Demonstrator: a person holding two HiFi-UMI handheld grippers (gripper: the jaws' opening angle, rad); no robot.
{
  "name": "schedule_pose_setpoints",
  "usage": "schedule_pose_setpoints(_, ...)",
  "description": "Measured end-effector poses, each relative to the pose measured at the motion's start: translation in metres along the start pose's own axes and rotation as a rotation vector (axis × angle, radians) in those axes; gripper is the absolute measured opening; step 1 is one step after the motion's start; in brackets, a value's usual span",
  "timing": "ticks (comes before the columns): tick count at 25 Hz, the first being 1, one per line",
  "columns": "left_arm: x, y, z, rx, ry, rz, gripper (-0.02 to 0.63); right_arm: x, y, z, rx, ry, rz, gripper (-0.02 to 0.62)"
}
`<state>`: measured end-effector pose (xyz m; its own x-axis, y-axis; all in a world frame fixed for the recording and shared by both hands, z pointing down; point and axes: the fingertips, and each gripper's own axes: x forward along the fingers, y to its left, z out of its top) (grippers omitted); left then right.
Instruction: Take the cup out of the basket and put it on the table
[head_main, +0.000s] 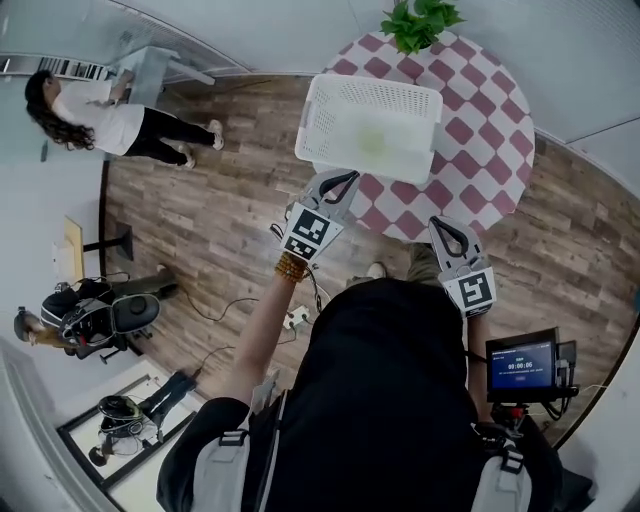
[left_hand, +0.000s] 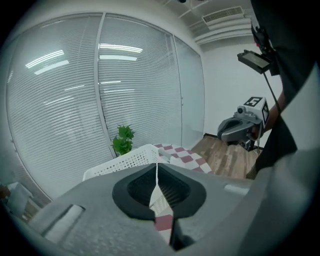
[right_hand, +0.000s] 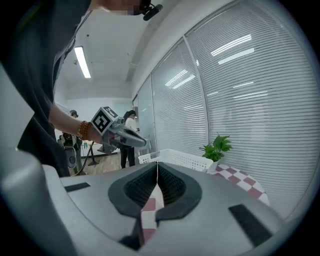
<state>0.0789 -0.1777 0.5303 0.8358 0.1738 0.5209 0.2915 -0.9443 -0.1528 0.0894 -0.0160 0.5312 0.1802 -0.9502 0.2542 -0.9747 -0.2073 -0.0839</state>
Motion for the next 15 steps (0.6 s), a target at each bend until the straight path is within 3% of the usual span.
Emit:
schedule_pose_setpoints(7, 0.069, 0.011, -0.028, 0.185, 0.246, -0.1, 0.006, -0.01, -0.068, -0.029, 0.047, 0.002, -0.045, 0.009)
schedule_pose_setpoints(15, 0.131, 0.022, -0.074, 0.363, 0.462, -0.317, 0.061, -0.034, -0.116, -0.055, 0.077, 0.046, -0.188, 0.009)
